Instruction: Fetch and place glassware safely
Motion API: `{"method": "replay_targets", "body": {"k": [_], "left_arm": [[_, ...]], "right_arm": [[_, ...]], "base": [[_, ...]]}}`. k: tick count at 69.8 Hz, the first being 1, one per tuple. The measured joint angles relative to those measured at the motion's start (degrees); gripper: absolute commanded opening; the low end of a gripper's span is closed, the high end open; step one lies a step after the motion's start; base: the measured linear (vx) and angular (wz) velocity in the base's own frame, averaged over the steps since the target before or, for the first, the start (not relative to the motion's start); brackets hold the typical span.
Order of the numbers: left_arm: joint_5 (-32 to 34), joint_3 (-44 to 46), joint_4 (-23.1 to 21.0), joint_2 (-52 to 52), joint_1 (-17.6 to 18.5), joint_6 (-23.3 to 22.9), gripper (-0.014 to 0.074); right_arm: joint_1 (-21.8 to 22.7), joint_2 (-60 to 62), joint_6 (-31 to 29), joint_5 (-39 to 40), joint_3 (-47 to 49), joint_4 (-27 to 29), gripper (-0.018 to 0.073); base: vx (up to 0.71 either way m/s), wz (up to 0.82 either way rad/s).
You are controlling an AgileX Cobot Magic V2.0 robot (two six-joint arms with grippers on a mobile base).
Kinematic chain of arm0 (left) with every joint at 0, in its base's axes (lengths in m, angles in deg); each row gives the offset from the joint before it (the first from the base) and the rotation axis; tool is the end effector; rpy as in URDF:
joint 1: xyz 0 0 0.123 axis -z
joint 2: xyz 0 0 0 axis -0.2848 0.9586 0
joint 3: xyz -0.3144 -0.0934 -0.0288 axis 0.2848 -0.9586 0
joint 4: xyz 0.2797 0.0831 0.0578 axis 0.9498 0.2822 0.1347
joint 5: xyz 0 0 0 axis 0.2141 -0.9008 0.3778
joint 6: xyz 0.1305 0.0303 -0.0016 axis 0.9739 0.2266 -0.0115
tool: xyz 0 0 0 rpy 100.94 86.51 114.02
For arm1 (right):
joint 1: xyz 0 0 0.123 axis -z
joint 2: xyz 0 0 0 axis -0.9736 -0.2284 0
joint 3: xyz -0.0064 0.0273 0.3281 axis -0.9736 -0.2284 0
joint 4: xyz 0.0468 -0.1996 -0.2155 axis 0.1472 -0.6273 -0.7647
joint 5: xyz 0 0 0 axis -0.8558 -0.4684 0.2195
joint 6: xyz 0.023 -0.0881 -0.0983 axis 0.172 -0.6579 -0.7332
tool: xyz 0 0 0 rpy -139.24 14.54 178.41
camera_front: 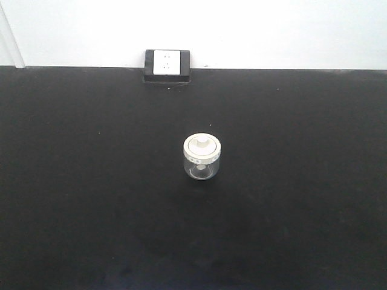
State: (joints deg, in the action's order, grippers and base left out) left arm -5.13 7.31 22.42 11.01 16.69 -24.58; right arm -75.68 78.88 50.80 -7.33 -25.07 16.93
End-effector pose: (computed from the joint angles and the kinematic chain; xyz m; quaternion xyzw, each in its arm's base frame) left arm 0.0993 -0.0003 0.1725 0.0080 0.7669 0.0051 0.6416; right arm 0.1016 -0.0025 0.1957 -0.0021 0.7102 -0.0186 0.7037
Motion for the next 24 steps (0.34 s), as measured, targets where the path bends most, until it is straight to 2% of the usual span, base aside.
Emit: {"method": "replay_targets", "body": {"k": [24], "left_arm": [[0.00, 0.00, 0.00, 0.00, 0.00, 0.00, -0.0007]], "right_arm": [[0.00, 0.00, 0.00, 0.00, 0.00, 0.00, -0.0004]], "base": [[0.00, 0.00]]}}
